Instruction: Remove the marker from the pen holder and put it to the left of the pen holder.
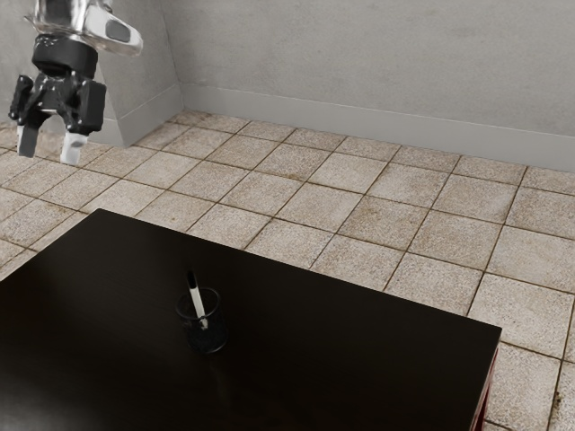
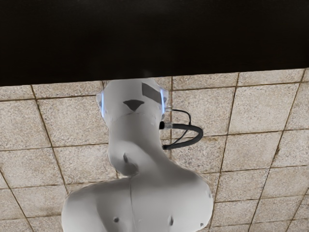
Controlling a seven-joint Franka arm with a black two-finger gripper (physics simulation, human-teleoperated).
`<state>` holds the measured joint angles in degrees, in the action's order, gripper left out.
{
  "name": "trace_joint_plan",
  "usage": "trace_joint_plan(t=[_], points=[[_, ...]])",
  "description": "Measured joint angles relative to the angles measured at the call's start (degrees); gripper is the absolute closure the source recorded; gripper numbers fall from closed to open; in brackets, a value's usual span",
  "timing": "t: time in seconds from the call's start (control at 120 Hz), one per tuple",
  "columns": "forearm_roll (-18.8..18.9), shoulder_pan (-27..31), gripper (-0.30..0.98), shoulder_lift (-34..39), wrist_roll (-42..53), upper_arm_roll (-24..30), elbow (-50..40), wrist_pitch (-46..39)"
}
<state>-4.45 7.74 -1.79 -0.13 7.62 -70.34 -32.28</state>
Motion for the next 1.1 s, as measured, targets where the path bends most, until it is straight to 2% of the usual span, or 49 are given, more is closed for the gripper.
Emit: trace_joint_plan(t=[0.042,0.1,0.175,0.292,0.442,0.617,0.8,1.1], points=[[-1.06,0.58,0.00,0.04,-0.05,0.73,-6.77,-9.57],[-1.88,0.36,0.00,-0.33,-0.12,1.09,-10.60,-20.12],[-2.67,-1.18,0.00,-7.51,-0.27,0.51,-12.02,-29.78],[-3.07,0.04,0.00,-15.93,-0.50,0.04,-11.98,-39.18],[-3.23,0.01,0.00,-20.82,-0.75,-0.09,-11.87,-47.36],[-3.52,-1.38,0.00,-28.18,-0.99,-3.76,-11.70,-49.16],[-3.31,-1.24,0.01,-29.98,-1.23,-4.78,-12.09,-43.58],[3.59,-2.87,0.15,-32.29,-0.50,-2.92,-12.37,-36.31]])
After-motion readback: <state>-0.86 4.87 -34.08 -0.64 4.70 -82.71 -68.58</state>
